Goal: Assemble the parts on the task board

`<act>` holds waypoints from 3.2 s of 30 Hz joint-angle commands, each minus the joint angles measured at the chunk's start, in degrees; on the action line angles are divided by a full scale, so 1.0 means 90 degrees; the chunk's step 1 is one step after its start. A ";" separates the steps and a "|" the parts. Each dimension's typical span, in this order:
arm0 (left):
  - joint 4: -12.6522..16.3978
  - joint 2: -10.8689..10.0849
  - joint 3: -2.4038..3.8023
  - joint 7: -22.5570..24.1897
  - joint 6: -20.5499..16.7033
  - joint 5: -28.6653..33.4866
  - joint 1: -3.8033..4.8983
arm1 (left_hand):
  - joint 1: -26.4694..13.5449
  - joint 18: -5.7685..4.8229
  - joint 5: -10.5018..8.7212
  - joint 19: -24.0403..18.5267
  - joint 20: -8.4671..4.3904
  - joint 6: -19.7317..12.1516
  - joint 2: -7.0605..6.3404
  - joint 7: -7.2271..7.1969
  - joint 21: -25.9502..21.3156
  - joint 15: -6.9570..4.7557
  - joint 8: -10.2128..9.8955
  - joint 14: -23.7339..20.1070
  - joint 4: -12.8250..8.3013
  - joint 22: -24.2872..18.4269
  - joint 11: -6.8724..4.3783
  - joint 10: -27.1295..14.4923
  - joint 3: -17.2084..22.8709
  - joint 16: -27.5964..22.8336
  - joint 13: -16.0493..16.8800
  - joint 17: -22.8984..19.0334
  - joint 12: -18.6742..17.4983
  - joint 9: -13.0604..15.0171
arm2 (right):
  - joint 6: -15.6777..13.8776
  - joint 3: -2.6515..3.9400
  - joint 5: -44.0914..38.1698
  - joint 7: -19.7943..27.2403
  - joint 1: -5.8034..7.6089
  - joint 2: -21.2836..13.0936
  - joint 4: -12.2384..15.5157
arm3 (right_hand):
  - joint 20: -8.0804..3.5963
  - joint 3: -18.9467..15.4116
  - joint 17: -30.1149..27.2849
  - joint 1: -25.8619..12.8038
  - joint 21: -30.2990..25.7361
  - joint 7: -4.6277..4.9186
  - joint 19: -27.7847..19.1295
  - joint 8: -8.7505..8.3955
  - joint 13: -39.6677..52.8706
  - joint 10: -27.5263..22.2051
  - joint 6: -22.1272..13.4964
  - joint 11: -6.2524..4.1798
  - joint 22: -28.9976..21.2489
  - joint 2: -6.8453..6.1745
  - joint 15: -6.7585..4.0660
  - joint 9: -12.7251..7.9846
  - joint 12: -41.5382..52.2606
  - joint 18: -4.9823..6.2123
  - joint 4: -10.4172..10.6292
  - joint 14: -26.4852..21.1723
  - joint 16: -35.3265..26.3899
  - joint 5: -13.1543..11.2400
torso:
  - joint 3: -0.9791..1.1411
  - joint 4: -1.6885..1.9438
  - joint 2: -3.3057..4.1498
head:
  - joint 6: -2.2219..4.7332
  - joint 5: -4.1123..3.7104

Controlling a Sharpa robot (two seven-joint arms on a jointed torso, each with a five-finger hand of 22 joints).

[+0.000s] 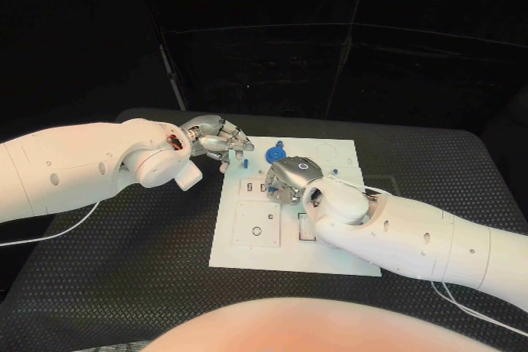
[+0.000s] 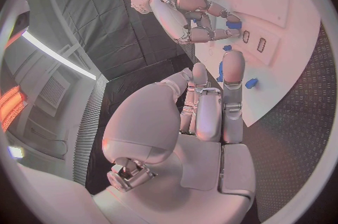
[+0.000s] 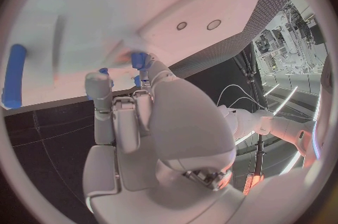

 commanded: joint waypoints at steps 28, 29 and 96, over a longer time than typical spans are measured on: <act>-0.0036 0.0028 0.0003 -0.0169 0.0223 0.0037 0.0009 | -0.0050 0.0081 0.0016 0.0032 0.0021 -0.0084 -0.0106 0.0025 -0.0057 0.0053 0.0042 -0.0008 0.0017 -0.0043 0.0034 -0.0013 0.0097 -0.0054 -0.0037 -0.0024 -0.0018 -0.0027 | -0.0287 0.0000 0.0398 0.0280 0.0002 -0.0044 -0.0166 | 0.0250 0.0411 0.1006 -0.0594 -0.0102 0.0484 -0.0222 -0.0744 0.0025 -0.0070 -0.1098 0.0186 -0.0243 -0.0442 0.0279 -0.0093 -0.0323 0.0001 0.0048 0.0510 -0.0042 -0.0266 | -0.0001 -0.0002 0.0001 | -0.0039 -0.0006; -0.0039 0.0028 0.0003 -0.0174 0.0225 0.0037 0.0009 | -0.0050 0.0081 0.0016 0.0032 0.0021 -0.0084 -0.0106 0.0025 -0.0057 0.0053 0.0042 -0.0008 0.0017 -0.0043 0.0034 -0.0013 0.0097 -0.0054 -0.0037 -0.0024 -0.0018 -0.0027 | -0.0301 0.0000 0.0405 0.0288 0.0002 -0.0047 -0.0163 | 0.0254 0.0413 0.1009 -0.0599 -0.0103 0.0486 -0.0224 -0.0746 0.0026 -0.0069 -0.1104 0.0188 -0.0245 -0.0456 0.0281 -0.0092 -0.0321 0.0002 0.0050 0.0511 -0.0041 -0.0271 | -0.0001 -0.0003 0.0002 | -0.0039 -0.0007; -0.0156 0.0072 0.0000 -0.0261 0.0310 0.0037 0.0001 | -0.0080 0.0076 0.0018 0.0054 0.0028 -0.0100 -0.0099 0.0032 -0.0049 0.0061 0.0061 0.0002 0.0027 -0.0022 0.0041 -0.0019 0.0189 -0.0031 -0.0067 -0.0001 -0.0005 -0.0046 | -0.0867 0.0002 0.0412 0.0273 0.0001 -0.0429 -0.0031 | 0.0234 0.0955 0.1072 -0.0556 -0.0017 0.0398 -0.0169 -0.0635 0.0121 0.0002 -0.0724 0.0116 -0.0126 -0.0321 0.0232 -0.0033 -0.0203 -0.0004 0.0052 0.0525 -0.0007 -0.0144 | -0.0005 0.0006 0.0005 | -0.0074 -0.0041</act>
